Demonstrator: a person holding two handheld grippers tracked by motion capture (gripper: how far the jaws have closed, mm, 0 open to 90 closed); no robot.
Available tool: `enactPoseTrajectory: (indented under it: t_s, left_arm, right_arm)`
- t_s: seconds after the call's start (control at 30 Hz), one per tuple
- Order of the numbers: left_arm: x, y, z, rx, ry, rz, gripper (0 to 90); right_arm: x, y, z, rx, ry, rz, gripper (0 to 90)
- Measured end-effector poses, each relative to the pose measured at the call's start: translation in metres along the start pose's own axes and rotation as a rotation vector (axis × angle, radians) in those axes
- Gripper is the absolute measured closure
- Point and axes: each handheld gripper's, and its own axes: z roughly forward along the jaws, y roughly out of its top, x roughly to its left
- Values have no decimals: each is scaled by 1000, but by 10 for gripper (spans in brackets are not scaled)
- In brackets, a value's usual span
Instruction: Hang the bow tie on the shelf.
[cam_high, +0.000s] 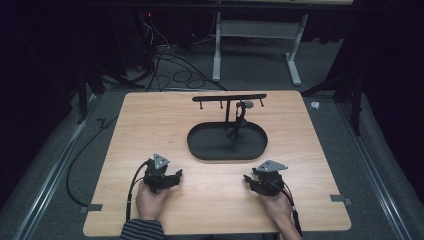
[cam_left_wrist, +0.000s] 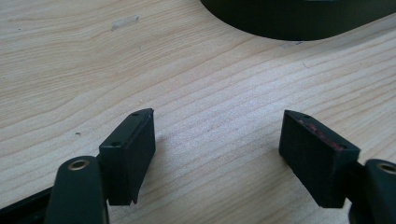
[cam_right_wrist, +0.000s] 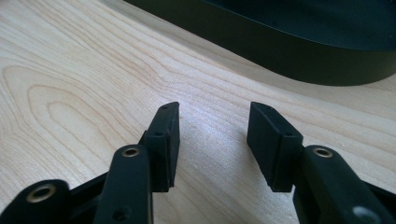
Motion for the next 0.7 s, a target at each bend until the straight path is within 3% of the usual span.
enactPoseTrajectory:
  t_s: [0.27, 0.7]
  left_arm:
    - [0, 0, 0, 0, 0, 0, 275]
    - [0, 0, 0, 0, 0, 0, 275]
  right_arm:
    - [0, 0, 0, 4, 6, -13, 485]
    - [0, 0, 0, 4, 7, -12, 484]
